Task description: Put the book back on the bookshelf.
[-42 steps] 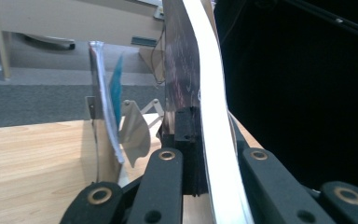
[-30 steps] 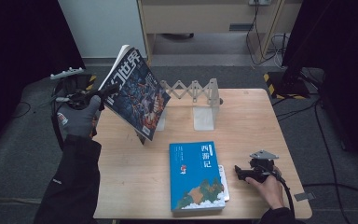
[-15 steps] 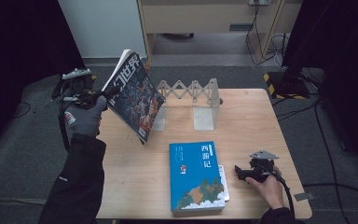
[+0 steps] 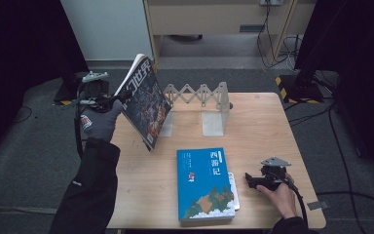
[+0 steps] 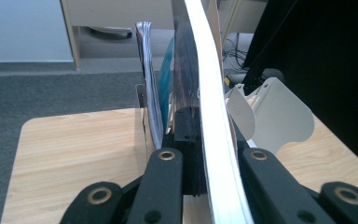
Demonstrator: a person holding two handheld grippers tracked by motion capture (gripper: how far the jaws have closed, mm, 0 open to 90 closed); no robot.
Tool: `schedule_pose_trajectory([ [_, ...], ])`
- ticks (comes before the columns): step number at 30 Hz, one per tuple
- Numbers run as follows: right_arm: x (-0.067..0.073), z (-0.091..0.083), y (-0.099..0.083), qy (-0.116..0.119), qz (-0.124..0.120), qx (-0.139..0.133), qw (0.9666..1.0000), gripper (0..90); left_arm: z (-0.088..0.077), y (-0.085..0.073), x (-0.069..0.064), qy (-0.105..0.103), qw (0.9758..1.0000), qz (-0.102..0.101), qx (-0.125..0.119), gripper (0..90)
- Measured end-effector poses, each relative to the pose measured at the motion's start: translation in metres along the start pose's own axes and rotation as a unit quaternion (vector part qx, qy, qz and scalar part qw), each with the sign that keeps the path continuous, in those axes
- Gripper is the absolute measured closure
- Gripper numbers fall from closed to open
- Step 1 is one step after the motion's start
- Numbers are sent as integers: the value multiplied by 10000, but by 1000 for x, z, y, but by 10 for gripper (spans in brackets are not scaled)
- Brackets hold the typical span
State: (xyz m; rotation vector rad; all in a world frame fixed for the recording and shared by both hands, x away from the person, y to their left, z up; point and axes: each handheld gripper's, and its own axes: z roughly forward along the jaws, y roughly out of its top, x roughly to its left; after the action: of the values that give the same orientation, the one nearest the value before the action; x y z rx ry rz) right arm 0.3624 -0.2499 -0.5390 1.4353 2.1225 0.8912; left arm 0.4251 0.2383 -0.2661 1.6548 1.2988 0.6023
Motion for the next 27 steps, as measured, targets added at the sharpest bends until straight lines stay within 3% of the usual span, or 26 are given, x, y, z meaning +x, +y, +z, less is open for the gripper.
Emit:
schedule_pose_trajectory([
  [4,0,0,0,6,-2,6,10000,38,8,1,-10,139,9997,184,54,821],
  [14,0,0,0,9,-9,6,10000,37,27,1,-25,130,9995,276,128,821],
  [27,0,0,0,14,-9,7,10000,36,51,-1,-27,485,9976,420,252,821],
])
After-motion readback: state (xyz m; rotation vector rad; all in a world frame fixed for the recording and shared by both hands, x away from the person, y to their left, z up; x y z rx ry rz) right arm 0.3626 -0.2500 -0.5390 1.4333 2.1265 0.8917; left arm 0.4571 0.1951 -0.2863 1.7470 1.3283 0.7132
